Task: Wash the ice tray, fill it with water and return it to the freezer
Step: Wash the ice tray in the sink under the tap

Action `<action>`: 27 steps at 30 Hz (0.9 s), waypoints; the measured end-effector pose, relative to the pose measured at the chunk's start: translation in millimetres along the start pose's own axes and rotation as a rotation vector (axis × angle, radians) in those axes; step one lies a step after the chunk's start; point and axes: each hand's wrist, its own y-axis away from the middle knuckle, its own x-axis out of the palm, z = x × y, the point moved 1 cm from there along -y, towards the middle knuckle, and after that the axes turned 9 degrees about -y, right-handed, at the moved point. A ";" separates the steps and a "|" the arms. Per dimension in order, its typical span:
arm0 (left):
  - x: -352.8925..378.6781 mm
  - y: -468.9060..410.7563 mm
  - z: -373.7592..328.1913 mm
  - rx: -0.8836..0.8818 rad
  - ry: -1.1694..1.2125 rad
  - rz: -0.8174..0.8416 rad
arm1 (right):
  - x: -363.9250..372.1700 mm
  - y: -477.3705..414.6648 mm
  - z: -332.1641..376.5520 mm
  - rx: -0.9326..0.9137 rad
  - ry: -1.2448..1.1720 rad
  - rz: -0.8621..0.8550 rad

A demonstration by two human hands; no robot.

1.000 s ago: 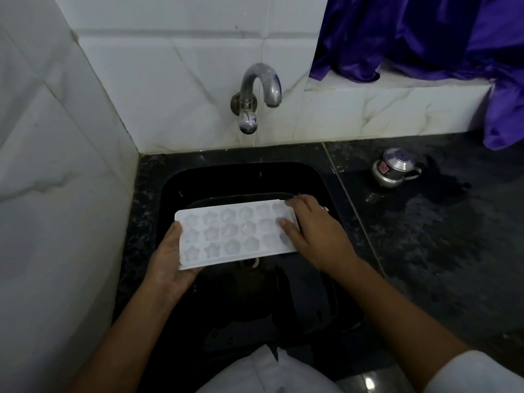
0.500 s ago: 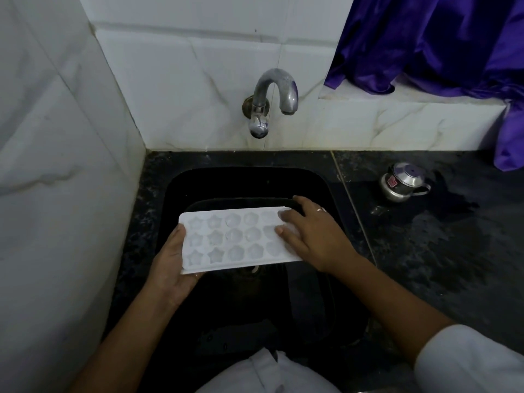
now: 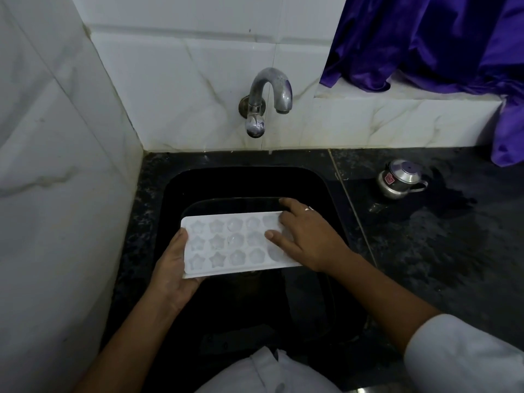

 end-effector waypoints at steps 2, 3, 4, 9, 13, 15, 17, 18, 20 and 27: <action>-0.4 0.2 1.2 0.000 0.006 0.002 | -0.5 0.7 -2.6 0.047 -0.042 -0.039; -0.4 0.5 1.7 0.001 0.010 0.001 | -2.2 1.0 -2.8 0.074 -0.062 -0.066; 0.6 1.5 2.1 0.002 0.014 -0.003 | -2.0 1.2 -2.9 0.079 -0.058 -0.070; 1.8 3.5 5.5 0.004 0.017 -0.006 | 1.9 5.6 -6.1 0.075 -0.020 -0.050; 2.8 5.6 7.3 0.024 0.014 -0.022 | 4.5 11.0 -5.7 0.056 0.009 0.010; 3.0 6.2 6.8 0.024 0.015 -0.009 | 2.2 14.1 -6.6 0.051 0.005 0.026; 1.4 5.3 7.9 0.018 0.014 -0.001 | -2.7 16.1 -7.8 0.099 -0.050 -0.028; 0.2 4.8 8.4 0.013 0.015 -0.002 | -2.1 17.3 -6.6 0.087 -0.038 -0.022; -2.0 3.1 8.2 0.002 0.026 0.001 | 2.0 20.4 -4.6 0.014 0.029 0.023; -5.0 1.3 10.0 -0.002 0.051 0.013 | 1.2 22.9 -3.0 0.005 0.076 0.020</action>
